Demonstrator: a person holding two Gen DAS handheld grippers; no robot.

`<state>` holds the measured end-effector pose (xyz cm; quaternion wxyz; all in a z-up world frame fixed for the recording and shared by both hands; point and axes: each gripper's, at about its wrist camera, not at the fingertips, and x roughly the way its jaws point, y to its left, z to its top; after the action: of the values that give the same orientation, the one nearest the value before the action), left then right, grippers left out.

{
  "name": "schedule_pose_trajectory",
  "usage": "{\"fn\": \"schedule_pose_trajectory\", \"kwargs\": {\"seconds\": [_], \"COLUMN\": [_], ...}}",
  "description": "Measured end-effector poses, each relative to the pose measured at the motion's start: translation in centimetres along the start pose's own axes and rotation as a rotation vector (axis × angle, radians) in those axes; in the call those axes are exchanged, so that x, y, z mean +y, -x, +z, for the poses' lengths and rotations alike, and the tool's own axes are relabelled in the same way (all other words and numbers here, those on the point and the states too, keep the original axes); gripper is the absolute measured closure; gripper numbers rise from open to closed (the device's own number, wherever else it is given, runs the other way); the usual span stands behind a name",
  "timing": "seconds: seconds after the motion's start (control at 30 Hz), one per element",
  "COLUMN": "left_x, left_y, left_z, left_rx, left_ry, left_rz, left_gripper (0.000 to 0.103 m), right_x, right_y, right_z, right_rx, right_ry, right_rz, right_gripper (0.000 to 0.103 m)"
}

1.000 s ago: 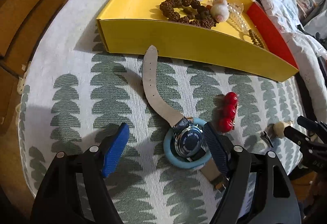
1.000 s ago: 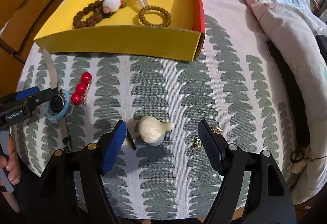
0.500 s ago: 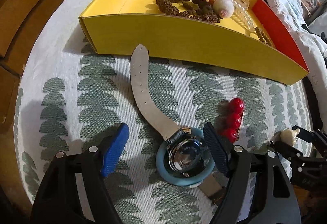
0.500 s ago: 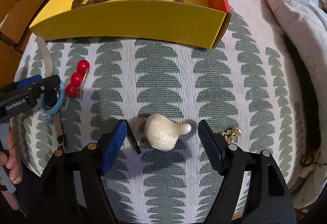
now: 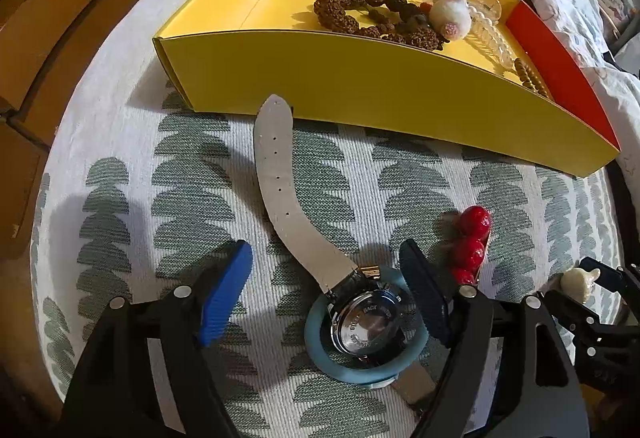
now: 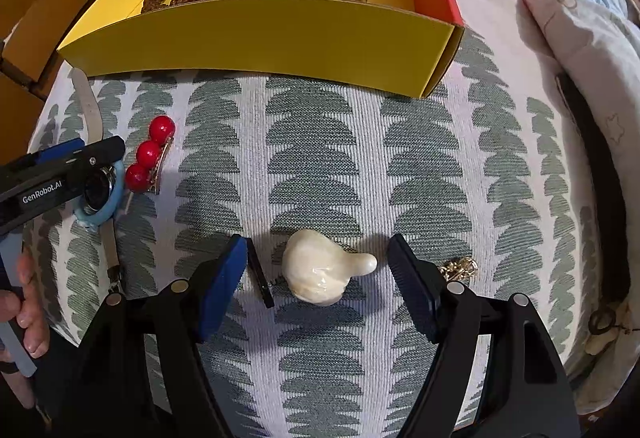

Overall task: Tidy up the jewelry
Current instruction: 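Grasp the watch strap with the left gripper while the right grasps the garlic ornament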

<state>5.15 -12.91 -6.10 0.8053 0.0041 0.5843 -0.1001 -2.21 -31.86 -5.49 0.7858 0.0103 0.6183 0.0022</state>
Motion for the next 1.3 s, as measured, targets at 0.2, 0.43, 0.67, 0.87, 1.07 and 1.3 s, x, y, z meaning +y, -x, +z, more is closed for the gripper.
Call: {"fn": "schedule_pose_trajectory", "kwargs": {"seconds": [0.2, 0.43, 0.67, 0.87, 1.07, 1.3], "left_x": [0.2, 0.9, 1.0, 1.4, 1.3, 1.1], "left_y": [0.3, 0.3, 0.6, 0.8, 1.1, 2.5], "left_z": [0.0, 0.4, 0.6, 0.5, 0.5, 0.1], "left_rx": [-0.013, -0.011, -0.011, -0.01, -0.01, -0.025], "left_ry": [0.009, 0.024, 0.034, 0.045, 0.04, 0.03], "left_rz": [0.021, 0.009, -0.009, -0.041, -0.065, -0.098], "left_gripper": [0.046, 0.062, 0.065, 0.069, 0.072, 0.098], "right_x": [-1.0, -0.6, 0.2, -0.1, -1.0, -1.6], "right_y": [-0.6, -0.7, -0.5, -0.4, -0.5, 0.0], "right_z": [0.5, 0.4, 0.2, -0.1, 0.1, 0.2], "right_rx": [0.004, 0.0, 0.002, 0.006, 0.01, 0.009], "right_ry": [-0.028, -0.023, -0.021, -0.025, -0.037, -0.046], "right_rz": [0.041, 0.036, 0.045, 0.033, 0.038, 0.042], "right_gripper": [0.031, 0.039, 0.05, 0.06, 0.062, 0.063]}}
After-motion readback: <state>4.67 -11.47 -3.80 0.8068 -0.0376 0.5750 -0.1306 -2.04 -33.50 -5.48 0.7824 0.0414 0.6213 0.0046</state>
